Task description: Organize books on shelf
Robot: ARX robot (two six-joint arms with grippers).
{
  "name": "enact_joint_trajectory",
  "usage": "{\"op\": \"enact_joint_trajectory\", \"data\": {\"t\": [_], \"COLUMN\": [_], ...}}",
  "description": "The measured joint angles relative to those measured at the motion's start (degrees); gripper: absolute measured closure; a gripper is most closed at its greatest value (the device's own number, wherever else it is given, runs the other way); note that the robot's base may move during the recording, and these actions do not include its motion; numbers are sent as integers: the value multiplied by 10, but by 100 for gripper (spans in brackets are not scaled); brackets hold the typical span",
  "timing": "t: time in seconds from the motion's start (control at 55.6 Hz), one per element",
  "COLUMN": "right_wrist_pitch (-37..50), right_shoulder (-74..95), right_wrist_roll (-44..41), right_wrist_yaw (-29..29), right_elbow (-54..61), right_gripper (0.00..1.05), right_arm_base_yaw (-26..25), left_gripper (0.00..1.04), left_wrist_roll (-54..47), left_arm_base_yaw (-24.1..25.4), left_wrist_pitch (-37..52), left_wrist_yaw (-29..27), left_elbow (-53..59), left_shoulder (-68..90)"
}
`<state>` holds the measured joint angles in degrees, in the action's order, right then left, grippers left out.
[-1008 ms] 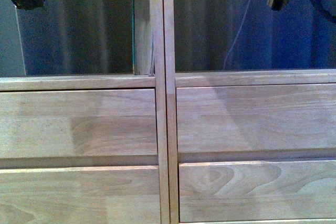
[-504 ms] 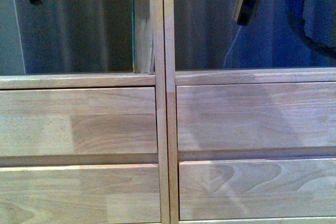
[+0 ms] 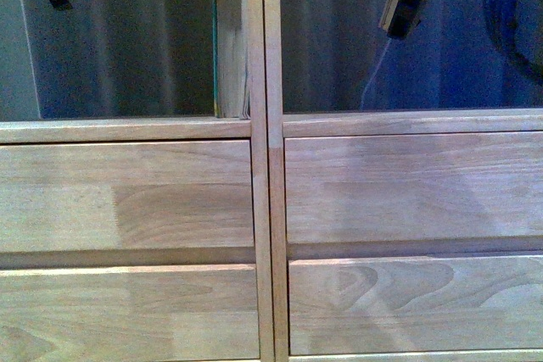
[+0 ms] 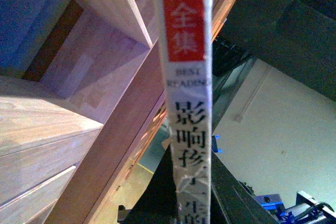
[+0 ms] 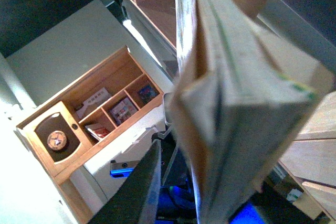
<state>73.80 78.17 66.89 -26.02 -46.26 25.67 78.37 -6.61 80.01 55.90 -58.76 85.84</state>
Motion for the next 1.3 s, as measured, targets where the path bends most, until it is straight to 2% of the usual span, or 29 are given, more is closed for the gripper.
{"op": "enact_joint_trajectory", "data": {"t": [0.252, 0.378, 0.468, 0.522, 0.648, 0.792, 0.99, 1.152, 1.296], "right_wrist_pitch": [-42, -79, -123, -142, -188, -191, -238, -326, -398], "right_shoulder": [-29, -61, -94, -111, -160, -202, -276, -359, -421], "right_wrist_roll": [-21, -52, -83, -97, -137, -139, -144, -203, -273], "right_wrist_yaw": [-12, -21, -31, -35, -62, -82, -105, -116, -115], "right_elbow": [32, 52, 61, 65, 71, 83, 106, 126, 145], "right_gripper": [32, 16, 6, 7, 7, 7, 7, 7, 7], "right_arm_base_yaw": [-14, -48, -82, -102, -163, -232, -316, -351, -353], "left_gripper": [98, 98, 98, 98, 98, 98, 98, 98, 98], "left_wrist_roll": [4, 0, -57, -110, -269, -418, -591, -701, -780], "left_arm_base_yaw": [0, 3, 38, 57, 99, 113, 114, 108, 92], "left_wrist_pitch": [0, 0, -33, -80, -223, -301, -376, -424, -475], "left_wrist_yaw": [18, 29, 44, 40, -21, -68, -168, -260, -305], "left_elbow": [0, 1, 37, 41, 29, 12, -52, -131, -192], "left_shoulder": [0, -1, -40, -62, -100, -87, -38, 22, 76]}}
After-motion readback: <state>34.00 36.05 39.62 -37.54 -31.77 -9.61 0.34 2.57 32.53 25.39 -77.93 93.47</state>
